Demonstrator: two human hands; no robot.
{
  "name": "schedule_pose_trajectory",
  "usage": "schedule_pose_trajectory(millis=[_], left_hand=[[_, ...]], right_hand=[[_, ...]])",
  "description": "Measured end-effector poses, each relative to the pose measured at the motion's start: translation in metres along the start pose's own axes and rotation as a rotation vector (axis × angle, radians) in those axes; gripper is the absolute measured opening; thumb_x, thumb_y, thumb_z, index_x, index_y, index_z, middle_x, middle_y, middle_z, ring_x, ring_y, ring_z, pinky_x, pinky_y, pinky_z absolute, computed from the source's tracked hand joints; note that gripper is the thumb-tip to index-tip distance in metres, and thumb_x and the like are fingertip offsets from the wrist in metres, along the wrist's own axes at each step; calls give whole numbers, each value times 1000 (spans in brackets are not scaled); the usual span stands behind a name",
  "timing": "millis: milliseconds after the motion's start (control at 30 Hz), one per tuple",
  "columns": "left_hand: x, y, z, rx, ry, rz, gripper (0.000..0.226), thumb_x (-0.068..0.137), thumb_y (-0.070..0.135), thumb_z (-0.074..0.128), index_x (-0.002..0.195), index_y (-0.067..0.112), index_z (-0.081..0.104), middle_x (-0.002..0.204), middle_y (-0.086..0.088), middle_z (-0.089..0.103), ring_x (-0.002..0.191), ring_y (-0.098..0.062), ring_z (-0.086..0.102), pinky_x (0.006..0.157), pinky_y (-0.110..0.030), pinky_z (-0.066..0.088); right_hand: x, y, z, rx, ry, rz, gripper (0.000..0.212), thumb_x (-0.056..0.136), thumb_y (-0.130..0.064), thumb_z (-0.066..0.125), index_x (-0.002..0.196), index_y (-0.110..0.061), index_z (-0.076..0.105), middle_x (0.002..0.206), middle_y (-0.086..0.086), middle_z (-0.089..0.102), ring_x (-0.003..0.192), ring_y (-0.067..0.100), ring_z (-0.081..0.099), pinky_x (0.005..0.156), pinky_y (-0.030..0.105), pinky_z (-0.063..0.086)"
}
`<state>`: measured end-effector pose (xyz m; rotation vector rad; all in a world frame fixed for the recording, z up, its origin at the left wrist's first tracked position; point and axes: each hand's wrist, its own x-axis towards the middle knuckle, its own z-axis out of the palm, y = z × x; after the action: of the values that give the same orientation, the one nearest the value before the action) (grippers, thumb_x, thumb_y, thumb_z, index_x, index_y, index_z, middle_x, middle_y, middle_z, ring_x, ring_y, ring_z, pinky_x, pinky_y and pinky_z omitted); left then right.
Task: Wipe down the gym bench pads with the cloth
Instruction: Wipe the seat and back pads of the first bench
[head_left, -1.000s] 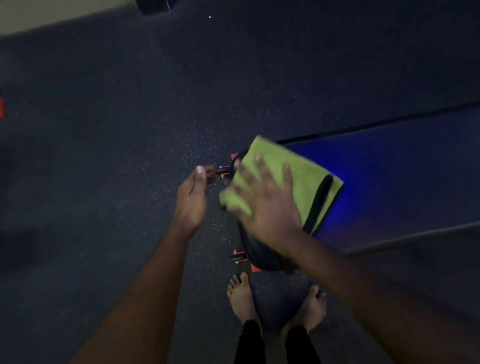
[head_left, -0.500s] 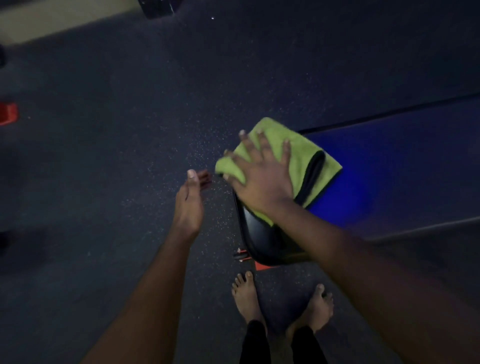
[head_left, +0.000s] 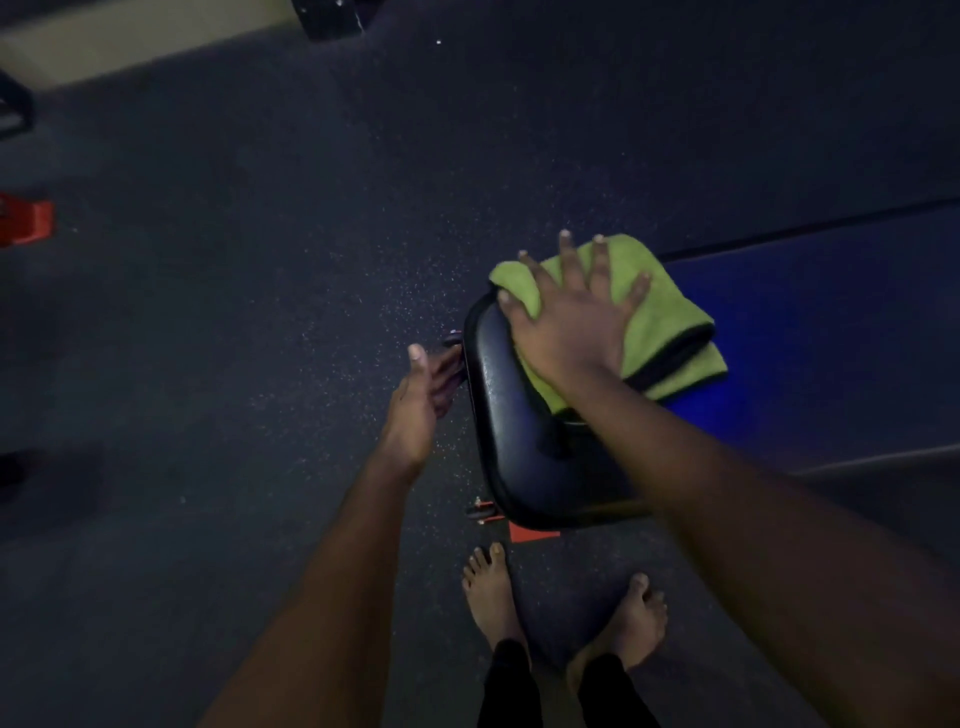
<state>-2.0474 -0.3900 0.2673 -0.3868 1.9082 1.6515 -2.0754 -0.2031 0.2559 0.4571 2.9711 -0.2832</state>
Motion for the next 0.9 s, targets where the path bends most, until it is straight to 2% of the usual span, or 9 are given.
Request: schedule_pose_trajectory(millis=[133, 267, 333, 467, 567, 633, 700, 800, 900], left_hand=[[6, 8, -8, -6, 33, 9, 72, 103, 51, 1, 132, 15, 55, 129, -3, 63, 125, -20, 57, 99, -33, 42], [11, 21, -4, 52, 4, 19, 76, 100, 56, 1, 141, 16, 52, 144, -2, 54, 130, -20, 52, 114, -43, 32], [11, 23, -3, 72, 2, 10, 77, 100, 57, 1, 142, 16, 51, 147, -4, 51, 130, -21, 51, 115, -45, 31], [9, 20, -8, 118, -43, 44, 77, 98, 61, 5, 141, 19, 53, 145, -3, 53, 127, -20, 54, 111, -42, 35], [14, 21, -18, 153, -35, 96, 76, 88, 71, 10, 121, 29, 64, 129, 2, 66, 106, -18, 68, 92, -37, 47], [19, 23, -26, 183, 7, 128, 72, 84, 76, 13, 109, 33, 65, 114, 2, 72, 94, -22, 72, 80, -35, 49], [25, 28, -30, 207, 19, 158, 77, 82, 79, 14, 113, 29, 64, 112, 1, 71, 95, -22, 71, 84, -38, 50], [37, 43, -30, 263, -31, 165, 88, 82, 77, 13, 132, 21, 59, 131, -2, 63, 118, -19, 61, 107, -47, 40], [47, 61, -14, 349, -179, 155, 88, 85, 76, 12, 144, 23, 49, 150, 0, 47, 138, -17, 43, 113, -37, 27]], right_hand=[[-50, -21, 10, -85, 14, -314, 66, 94, -68, 28, 155, -43, 32, 172, 0, 9, 158, 33, 3, 113, 75, 3], [-144, 9, 25, -34, -7, -547, 64, 92, -66, 42, 151, -42, 41, 172, -3, 10, 158, 27, 0, 116, 73, 5], [-153, 37, 23, -37, -7, -467, 64, 94, -72, 37, 154, -50, 31, 172, -5, 9, 158, 25, 3, 117, 71, 5], [-74, 57, 4, -19, 13, -66, 64, 93, -75, 27, 154, -55, 23, 172, 4, -3, 158, 30, 3, 113, 74, 9], [-2, 22, -5, 63, -12, 156, 66, 93, -75, 20, 154, -50, 30, 170, 13, -11, 157, 33, -6, 113, 77, 1], [8, -11, -3, 17, -37, 130, 66, 95, -72, 20, 154, -45, 34, 171, 13, -2, 157, 34, -2, 114, 76, -2], [-16, -30, 3, -21, -20, 3, 65, 96, -69, 27, 155, -43, 31, 171, 11, 2, 157, 34, 0, 115, 74, -1], [-93, -36, 22, -34, 46, -194, 70, 88, -64, 50, 153, -43, 35, 172, 8, 0, 158, 33, -1, 115, 73, 3], [-165, -10, 37, -25, 62, -188, 72, 86, -67, 53, 153, -47, 34, 172, 1, 3, 158, 29, 2, 115, 73, 6]])
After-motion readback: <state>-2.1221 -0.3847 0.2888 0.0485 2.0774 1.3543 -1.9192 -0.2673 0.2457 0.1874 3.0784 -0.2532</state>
